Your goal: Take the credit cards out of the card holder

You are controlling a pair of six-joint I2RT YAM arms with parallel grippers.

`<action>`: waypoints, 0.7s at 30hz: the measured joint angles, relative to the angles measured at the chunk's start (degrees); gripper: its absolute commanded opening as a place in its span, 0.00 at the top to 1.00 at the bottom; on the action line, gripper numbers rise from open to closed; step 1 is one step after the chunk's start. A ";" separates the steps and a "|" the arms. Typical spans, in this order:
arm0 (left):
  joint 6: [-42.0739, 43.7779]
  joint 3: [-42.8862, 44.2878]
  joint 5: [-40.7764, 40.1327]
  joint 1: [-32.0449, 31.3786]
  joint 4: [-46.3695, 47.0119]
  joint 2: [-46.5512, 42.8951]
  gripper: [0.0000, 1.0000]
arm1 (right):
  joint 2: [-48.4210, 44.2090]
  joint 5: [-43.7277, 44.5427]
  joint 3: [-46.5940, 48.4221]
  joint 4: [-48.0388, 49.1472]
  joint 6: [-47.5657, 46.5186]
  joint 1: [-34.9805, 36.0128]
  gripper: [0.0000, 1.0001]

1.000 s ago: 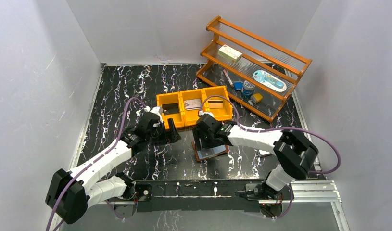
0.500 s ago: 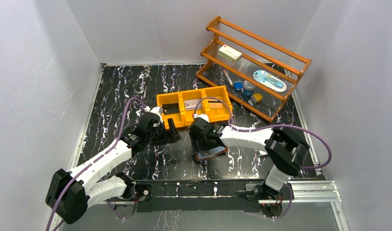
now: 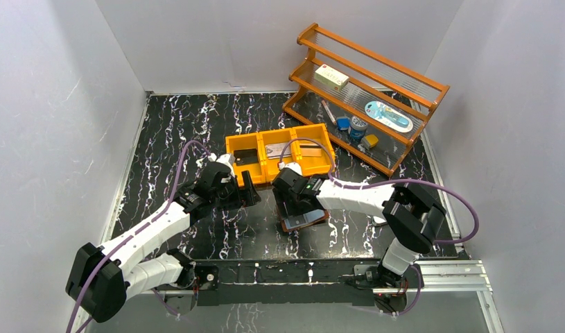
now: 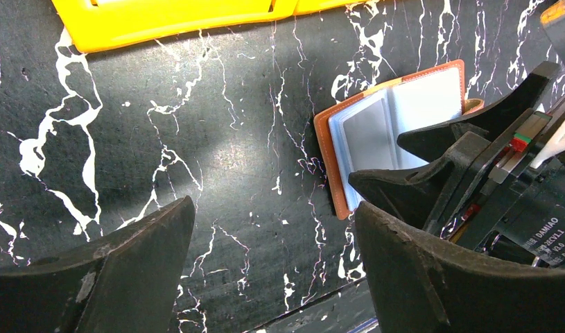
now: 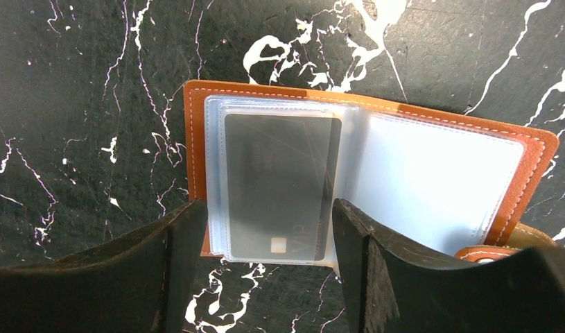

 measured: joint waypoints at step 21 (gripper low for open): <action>0.17 0.00 0.02 0.00 -0.09 0.59 0.15 | -1.33 -5.25 -4.42 6.47 4.92 -0.09 0.43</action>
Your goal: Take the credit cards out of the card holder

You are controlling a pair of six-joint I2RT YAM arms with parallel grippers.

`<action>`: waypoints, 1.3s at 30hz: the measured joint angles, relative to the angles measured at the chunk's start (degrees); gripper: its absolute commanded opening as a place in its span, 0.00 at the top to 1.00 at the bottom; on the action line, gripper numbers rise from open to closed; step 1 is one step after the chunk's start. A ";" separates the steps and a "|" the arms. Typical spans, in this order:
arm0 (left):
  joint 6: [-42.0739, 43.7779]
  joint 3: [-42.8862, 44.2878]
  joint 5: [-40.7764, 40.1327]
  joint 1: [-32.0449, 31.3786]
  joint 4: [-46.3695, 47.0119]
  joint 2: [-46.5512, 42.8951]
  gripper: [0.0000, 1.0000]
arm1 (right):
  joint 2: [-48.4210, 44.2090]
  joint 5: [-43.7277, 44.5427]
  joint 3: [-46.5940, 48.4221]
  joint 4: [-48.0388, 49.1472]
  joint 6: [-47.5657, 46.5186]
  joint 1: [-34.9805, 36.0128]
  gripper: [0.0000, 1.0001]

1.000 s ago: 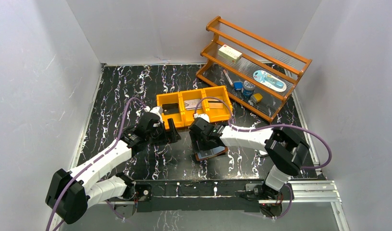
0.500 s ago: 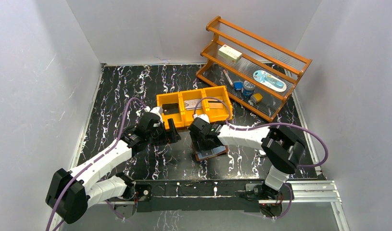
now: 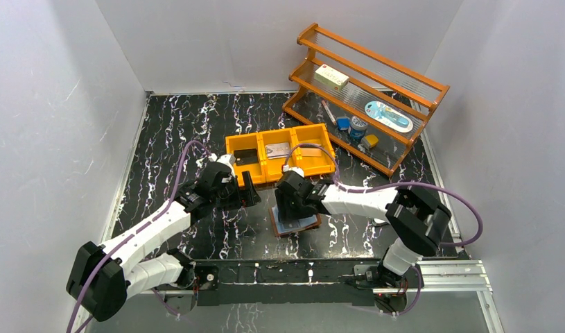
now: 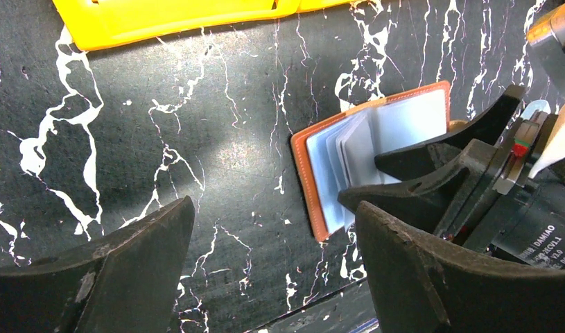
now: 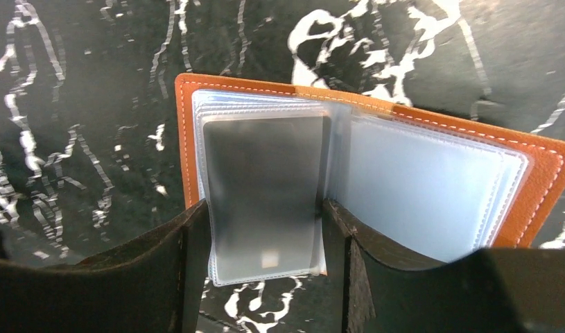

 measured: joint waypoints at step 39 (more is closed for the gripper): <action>0.04 -0.11 2.38 0.00 0.31 1.22 0.14 | -0.17 -13.70 -5.92 16.96 10.67 -0.02 0.28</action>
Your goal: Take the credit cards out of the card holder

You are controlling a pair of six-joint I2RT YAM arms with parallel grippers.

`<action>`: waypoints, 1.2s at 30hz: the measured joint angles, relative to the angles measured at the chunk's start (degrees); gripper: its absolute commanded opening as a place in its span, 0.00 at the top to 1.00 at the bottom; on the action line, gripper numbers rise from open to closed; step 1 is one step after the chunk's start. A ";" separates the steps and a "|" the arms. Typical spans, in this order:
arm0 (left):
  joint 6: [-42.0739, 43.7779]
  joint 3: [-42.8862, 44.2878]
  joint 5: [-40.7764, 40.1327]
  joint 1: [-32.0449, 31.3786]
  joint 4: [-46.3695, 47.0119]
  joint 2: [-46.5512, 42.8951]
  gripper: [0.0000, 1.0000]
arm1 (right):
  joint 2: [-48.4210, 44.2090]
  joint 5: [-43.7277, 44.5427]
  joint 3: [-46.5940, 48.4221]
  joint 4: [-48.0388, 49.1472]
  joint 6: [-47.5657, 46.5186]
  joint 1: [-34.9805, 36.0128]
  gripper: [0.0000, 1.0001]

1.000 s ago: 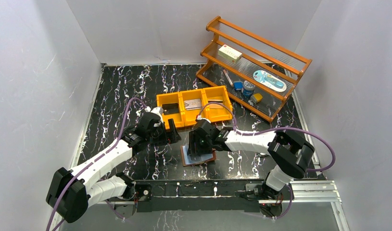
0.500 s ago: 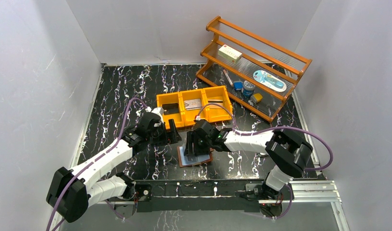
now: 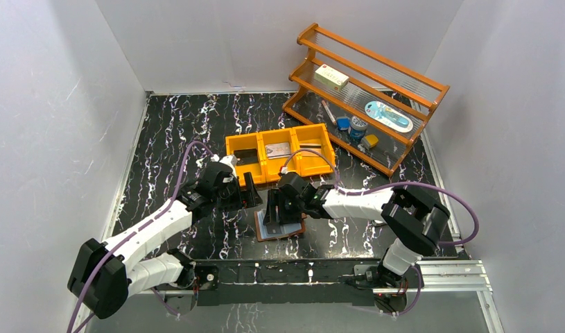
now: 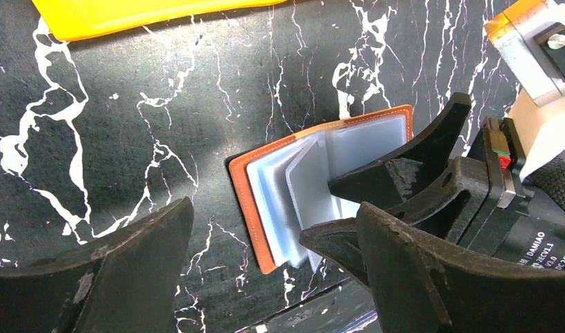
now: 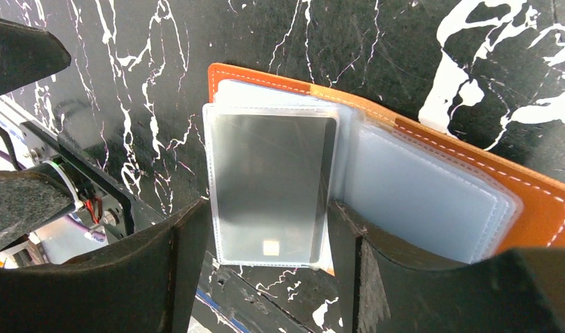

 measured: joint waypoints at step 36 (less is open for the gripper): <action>-8.92 -0.98 -19.63 0.02 -11.17 -15.87 0.10 | 6.95 17.97 12.72 -15.45 -3.17 9.01 0.30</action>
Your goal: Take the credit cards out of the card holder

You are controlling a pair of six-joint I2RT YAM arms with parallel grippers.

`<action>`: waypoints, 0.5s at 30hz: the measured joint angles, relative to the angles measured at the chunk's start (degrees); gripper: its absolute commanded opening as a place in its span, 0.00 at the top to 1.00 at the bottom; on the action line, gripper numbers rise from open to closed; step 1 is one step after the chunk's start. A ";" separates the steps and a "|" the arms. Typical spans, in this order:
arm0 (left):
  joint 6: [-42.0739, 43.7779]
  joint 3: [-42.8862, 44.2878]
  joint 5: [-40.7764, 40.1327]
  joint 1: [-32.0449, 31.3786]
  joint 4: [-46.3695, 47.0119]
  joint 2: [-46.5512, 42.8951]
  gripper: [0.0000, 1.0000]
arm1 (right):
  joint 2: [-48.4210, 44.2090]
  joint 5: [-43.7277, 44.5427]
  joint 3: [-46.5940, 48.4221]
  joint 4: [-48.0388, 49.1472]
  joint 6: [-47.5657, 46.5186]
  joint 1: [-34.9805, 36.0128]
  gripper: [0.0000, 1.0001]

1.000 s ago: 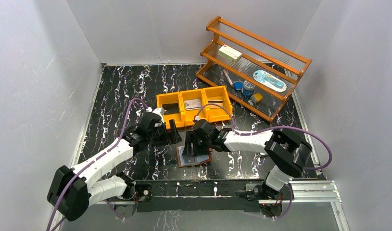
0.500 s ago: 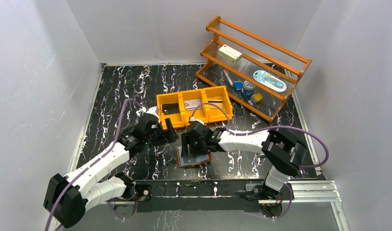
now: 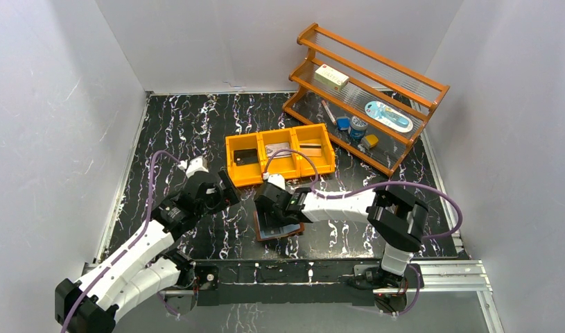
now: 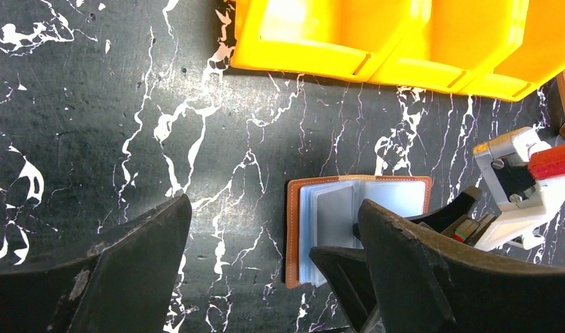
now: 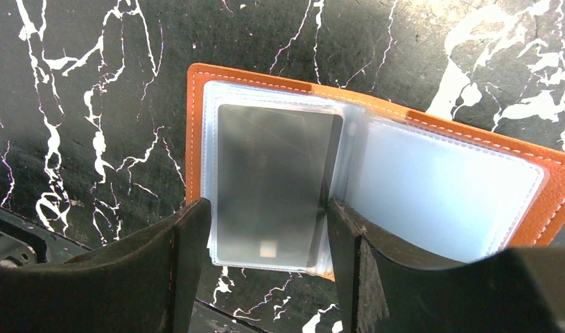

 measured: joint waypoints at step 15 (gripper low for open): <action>2.10 -0.87 4.15 0.00 3.34 3.02 0.11 | -4.33 -7.96 -7.26 9.16 -0.13 -3.52 0.31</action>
